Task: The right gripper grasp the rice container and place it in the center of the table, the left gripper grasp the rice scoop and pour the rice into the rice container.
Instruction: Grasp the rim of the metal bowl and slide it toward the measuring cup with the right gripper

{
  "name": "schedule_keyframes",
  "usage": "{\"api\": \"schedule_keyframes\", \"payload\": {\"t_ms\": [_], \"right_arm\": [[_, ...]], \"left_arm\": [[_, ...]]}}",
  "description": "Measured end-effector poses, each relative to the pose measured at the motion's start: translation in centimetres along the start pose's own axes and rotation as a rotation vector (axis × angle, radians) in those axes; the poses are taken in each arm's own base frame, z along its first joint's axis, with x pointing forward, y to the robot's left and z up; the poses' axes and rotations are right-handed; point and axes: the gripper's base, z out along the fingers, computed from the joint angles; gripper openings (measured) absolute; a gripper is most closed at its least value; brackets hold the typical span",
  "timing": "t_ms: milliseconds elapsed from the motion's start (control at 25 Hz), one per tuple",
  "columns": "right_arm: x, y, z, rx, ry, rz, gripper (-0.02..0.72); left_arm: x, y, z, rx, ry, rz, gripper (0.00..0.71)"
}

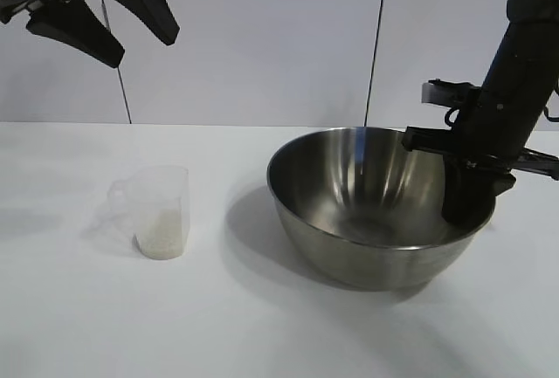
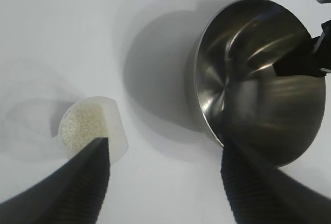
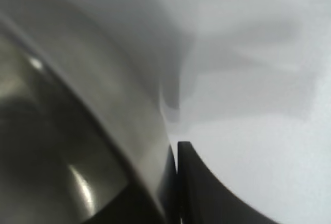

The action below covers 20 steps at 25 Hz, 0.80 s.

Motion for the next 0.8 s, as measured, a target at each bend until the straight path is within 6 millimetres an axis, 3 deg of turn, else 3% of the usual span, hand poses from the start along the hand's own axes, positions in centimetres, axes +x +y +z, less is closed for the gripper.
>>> {"api": "schedule_keyframes", "payload": {"t_ms": [320,640,800], "right_arm": [[0.0,0.8,-0.2,-0.087,-0.009,-0.051,0.01],[0.4,2.0,-3.1,-0.154,-0.06,-0.113,0.01],[0.5,2.4,-3.4,-0.164,-0.064,-0.122,0.01]], "left_arm": [[-0.1,0.0,0.0,-0.001,-0.007,0.0,0.458],[-0.1,0.0,0.0,-0.001,-0.007,0.0,0.458],[-0.1,0.0,0.0,-0.001,-0.008,0.0,0.458]]}}
